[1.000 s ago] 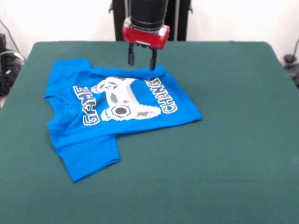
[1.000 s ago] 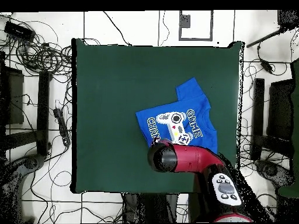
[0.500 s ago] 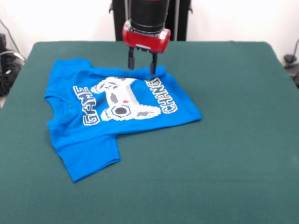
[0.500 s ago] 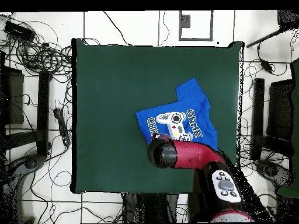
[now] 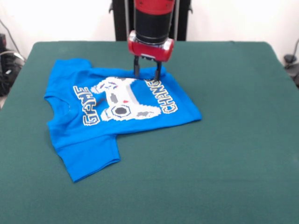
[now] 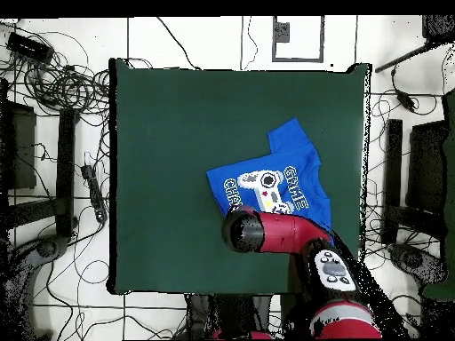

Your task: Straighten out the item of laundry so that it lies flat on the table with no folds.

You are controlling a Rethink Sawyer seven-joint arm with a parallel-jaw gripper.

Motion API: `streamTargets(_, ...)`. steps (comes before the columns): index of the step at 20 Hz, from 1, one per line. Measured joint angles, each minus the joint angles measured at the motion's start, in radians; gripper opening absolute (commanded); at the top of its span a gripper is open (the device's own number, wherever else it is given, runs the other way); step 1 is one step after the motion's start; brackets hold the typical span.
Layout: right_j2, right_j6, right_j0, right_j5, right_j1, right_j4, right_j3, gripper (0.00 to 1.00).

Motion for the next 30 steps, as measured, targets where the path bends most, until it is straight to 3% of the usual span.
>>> streamTargets(18, 0.0, 0.0, 0.022, -0.017, 0.042, 0.0, 0.0, 1.0)
streamTargets(30, 0.001, 0.0, -0.013, -0.088, 0.059, 0.001, 0.008, 1.0)
